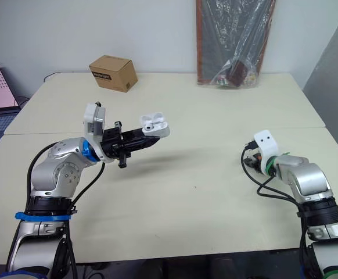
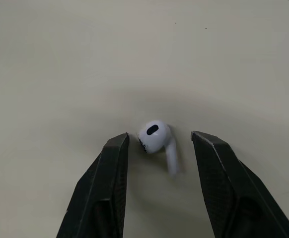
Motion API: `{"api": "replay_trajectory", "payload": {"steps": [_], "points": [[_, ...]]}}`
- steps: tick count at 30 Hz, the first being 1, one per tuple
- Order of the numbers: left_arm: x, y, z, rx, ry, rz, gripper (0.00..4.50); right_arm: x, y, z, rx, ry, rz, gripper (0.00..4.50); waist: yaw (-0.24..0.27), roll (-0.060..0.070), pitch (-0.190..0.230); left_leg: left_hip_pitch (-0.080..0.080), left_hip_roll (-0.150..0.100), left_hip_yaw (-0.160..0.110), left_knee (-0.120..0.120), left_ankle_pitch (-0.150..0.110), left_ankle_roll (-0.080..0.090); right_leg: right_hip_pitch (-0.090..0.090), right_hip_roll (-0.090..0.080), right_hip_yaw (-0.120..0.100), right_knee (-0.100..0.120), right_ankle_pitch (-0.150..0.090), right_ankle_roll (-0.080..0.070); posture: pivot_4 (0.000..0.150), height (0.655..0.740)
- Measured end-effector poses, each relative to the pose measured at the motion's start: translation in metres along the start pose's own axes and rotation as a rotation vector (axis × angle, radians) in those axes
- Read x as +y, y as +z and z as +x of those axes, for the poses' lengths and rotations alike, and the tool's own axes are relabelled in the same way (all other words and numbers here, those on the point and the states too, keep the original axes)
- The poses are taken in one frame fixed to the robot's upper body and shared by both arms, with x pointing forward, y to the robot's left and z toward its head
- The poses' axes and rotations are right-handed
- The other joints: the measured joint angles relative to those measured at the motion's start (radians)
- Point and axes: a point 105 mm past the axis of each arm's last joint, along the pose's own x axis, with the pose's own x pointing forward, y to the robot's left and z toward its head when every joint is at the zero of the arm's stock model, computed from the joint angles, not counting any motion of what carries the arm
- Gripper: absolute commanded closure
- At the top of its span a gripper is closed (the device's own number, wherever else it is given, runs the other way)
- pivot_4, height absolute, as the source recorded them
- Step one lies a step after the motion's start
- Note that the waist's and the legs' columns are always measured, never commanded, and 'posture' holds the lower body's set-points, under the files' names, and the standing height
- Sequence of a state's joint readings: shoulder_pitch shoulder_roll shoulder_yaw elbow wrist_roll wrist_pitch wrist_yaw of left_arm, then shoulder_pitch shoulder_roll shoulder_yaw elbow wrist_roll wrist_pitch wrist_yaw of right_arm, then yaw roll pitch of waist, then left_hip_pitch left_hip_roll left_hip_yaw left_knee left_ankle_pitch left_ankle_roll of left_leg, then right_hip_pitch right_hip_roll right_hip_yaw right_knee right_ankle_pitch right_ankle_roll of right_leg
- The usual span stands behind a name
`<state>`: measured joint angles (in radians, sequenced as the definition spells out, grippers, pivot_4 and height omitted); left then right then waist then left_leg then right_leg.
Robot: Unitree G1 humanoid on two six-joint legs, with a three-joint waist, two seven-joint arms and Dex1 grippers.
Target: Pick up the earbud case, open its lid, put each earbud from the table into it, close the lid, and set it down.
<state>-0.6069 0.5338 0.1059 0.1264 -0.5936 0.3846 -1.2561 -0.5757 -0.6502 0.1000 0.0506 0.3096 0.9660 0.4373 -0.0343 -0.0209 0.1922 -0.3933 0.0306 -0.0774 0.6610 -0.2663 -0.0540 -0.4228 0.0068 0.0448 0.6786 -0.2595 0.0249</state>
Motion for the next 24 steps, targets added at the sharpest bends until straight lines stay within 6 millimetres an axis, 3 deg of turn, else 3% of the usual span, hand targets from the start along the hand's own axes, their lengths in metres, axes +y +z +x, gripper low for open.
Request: {"api": "replay_trajectory", "payload": {"steps": [14, 17, 20, 24], "points": [[-0.0004, -0.0018, -0.0009, 0.001, 0.005, -0.006, 3.74, -0.0003, -0.0001, 0.0006, 0.006, 0.013, -0.001, 2.45, 0.001, 0.000, 0.000, 0.000, 0.000, 0.000, 0.000, 0.000, 0.000, 0.000, 0.000, 0.000, 0.000, 0.000, 0.000, 0.150, 0.7400], [-0.0003, -0.0018, -0.0009, 0.001, 0.005, -0.005, 3.74, -0.0005, -0.0005, 0.0004, 0.007, 0.014, -0.001, 3.03, 0.001, 0.000, 0.000, 0.000, 0.000, 0.000, 0.000, 0.000, 0.000, 0.000, 0.000, 0.000, 0.000, 0.000, 0.000, 0.150, 0.7400], [-0.0003, -0.0017, -0.0009, 0.001, 0.005, -0.005, 3.74, -0.0022, -0.0002, -0.0002, 0.007, 0.004, -0.007, 4.05, 0.001, 0.000, 0.000, 0.000, 0.000, 0.000, 0.000, 0.000, 0.000, 0.000, 0.000, 0.000, 0.000, 0.000, 0.000, 0.150, 0.7400], [-0.0002, -0.0017, -0.0010, 0.000, 0.006, -0.003, 3.74, -0.0036, -0.0008, -0.0008, 0.012, -0.003, -0.013, 4.14, 0.001, 0.000, 0.000, 0.000, 0.000, 0.000, 0.000, 0.000, 0.000, 0.001, 0.000, 0.000, 0.000, 0.000, 0.000, 0.150, 0.7400]]}}
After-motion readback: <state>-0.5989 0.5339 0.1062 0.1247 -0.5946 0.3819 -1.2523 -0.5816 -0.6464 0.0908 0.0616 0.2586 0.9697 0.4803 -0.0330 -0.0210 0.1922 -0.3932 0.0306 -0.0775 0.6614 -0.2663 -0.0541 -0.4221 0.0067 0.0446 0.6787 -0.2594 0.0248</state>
